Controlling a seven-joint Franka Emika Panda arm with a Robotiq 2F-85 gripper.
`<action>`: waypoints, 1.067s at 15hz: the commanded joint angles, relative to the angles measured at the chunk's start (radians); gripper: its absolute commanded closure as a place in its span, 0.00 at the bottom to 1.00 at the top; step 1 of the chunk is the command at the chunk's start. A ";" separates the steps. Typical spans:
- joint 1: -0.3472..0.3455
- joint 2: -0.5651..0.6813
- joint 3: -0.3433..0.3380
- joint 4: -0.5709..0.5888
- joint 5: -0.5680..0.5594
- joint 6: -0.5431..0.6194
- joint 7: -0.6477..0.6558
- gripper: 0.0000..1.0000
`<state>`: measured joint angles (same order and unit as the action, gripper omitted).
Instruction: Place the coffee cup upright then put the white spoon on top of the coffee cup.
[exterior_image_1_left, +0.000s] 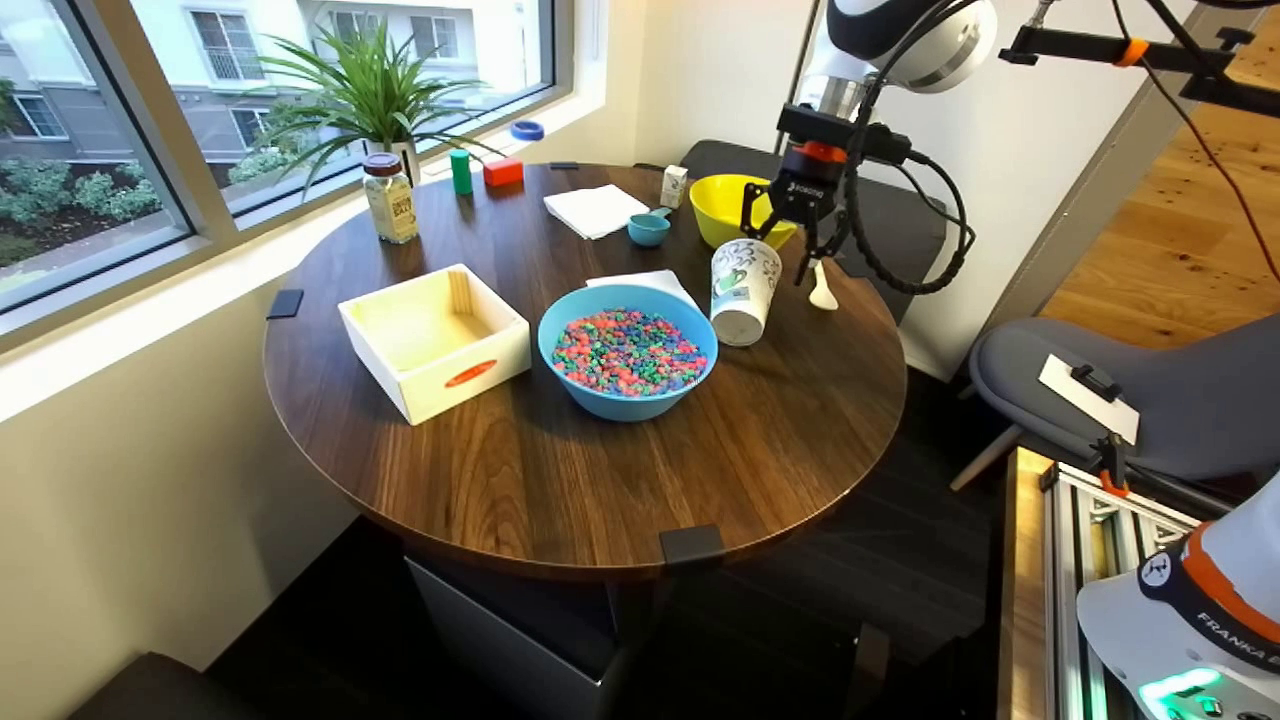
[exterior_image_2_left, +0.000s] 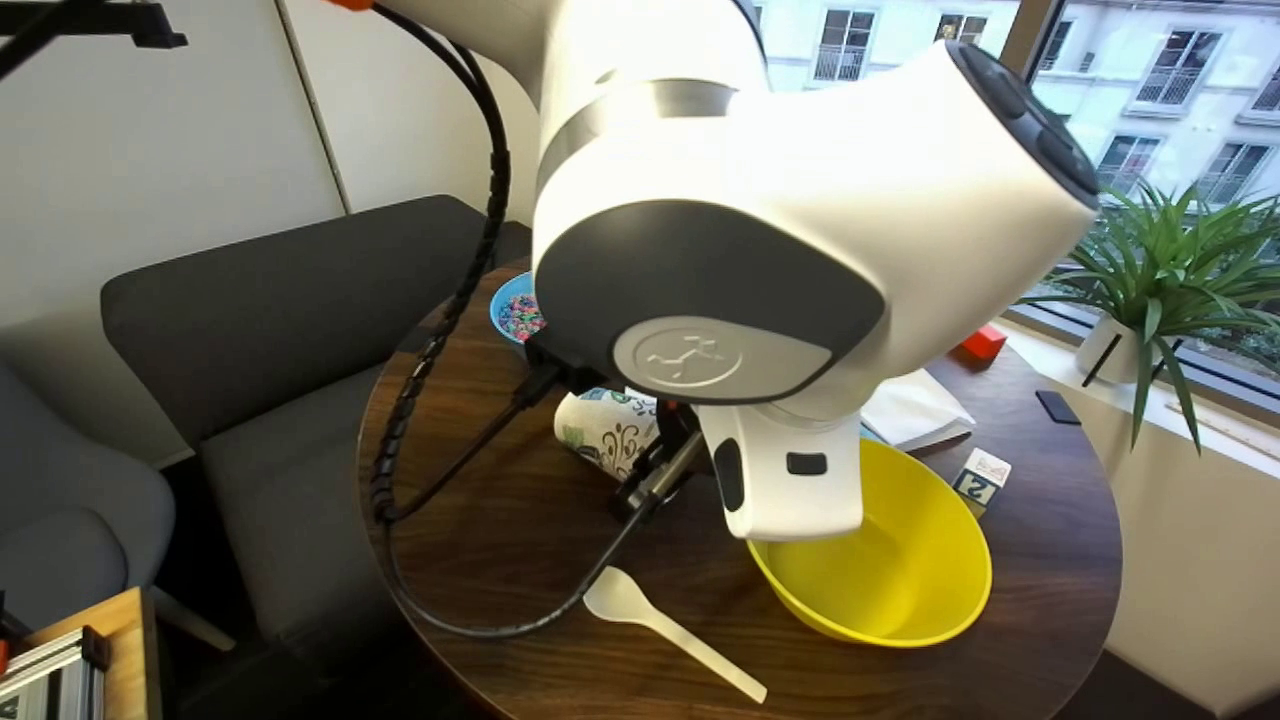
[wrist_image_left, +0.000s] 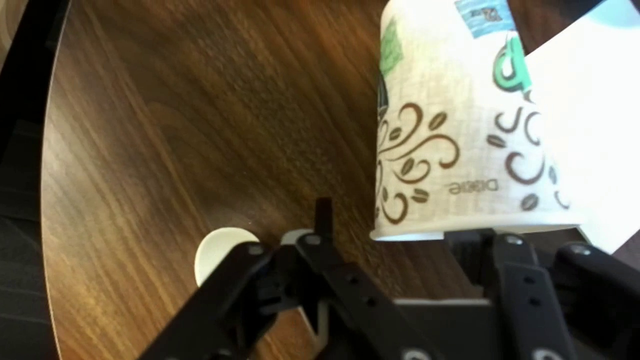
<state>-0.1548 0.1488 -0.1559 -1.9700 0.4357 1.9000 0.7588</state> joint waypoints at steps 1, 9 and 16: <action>-0.001 0.028 0.001 0.029 0.030 -0.023 -0.008 0.71; 0.020 0.005 0.007 0.029 -0.010 -0.009 0.010 0.98; 0.088 -0.133 0.036 -0.025 -0.285 0.051 0.121 0.98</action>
<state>-0.1019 0.1006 -0.1374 -1.9384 0.2846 1.9041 0.8021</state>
